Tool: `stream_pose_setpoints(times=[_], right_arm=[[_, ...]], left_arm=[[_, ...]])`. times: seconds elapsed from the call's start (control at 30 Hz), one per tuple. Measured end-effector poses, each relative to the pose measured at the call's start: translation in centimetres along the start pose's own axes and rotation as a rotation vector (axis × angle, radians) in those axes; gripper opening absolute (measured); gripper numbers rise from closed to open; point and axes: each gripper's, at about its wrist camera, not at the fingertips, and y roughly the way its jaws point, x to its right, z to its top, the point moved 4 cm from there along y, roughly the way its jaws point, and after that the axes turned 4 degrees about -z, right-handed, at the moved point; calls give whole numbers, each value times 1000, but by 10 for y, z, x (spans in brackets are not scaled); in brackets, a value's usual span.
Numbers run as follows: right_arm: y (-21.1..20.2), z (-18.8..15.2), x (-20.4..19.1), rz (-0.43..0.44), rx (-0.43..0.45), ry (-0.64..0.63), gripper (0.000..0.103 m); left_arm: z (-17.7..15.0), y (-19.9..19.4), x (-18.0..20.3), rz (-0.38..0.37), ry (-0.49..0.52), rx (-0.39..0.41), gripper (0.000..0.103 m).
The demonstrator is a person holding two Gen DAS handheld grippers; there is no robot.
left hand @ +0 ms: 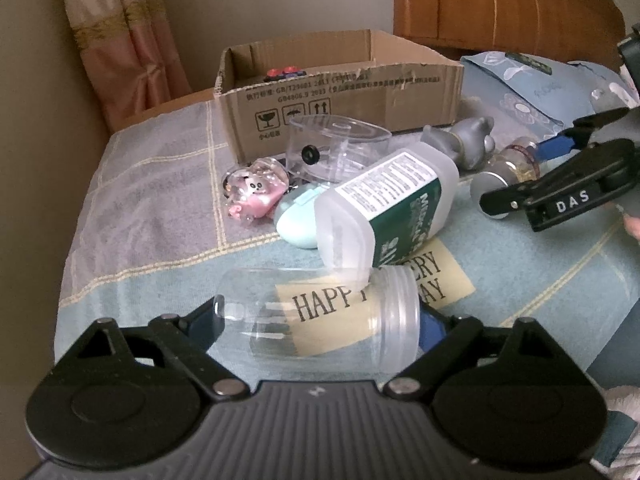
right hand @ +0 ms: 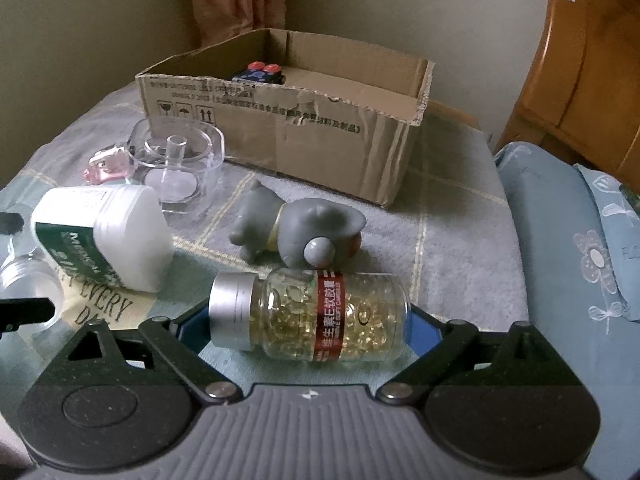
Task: Organize rigid objects
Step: 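Grasp the clear plastic jar with the left tool while the right tool grasps the capsule bottle, then carry the jar and capsule bottle into the box and open both tools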
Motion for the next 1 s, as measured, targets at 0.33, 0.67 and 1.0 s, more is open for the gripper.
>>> stream_pose_setpoints(times=[0.33, 0.67, 1.0], right_arm=[[-22, -6, -1, 64, -16, -49, 96], [-44, 15, 6, 114, 6, -73, 96], [-48, 56, 10, 146, 66, -92, 96]], left_arm=[[17, -21, -6, -7, 42, -1, 92], [59, -36, -17, -44, 60, 38, 92], [120, -26, -28, -64, 95, 90, 92]])
